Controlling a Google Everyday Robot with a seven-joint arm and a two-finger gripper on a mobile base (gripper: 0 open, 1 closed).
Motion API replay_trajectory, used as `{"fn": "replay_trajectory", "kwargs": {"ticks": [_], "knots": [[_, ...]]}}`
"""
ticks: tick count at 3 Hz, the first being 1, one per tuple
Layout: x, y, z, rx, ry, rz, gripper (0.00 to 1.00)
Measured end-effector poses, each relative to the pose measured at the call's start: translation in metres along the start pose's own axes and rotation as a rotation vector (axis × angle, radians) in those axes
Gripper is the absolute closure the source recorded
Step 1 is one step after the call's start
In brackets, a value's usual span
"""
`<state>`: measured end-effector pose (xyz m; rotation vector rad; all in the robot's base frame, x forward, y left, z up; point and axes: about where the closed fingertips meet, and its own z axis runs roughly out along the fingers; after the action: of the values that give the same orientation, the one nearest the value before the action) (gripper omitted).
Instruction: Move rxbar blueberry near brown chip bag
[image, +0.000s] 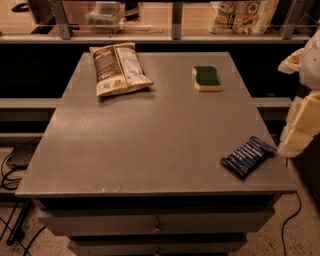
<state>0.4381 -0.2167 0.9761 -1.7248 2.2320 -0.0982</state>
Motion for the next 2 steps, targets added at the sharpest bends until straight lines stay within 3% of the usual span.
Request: {"fn": "replay_trajectory", "kwargs": {"ticks": [1, 2], "knots": [[0.0000, 0.0000, 0.0000, 0.000, 0.000, 0.000, 0.00], [-0.0018, 0.0002, 0.0065, 0.001, -0.075, 0.043, 0.00]]}}
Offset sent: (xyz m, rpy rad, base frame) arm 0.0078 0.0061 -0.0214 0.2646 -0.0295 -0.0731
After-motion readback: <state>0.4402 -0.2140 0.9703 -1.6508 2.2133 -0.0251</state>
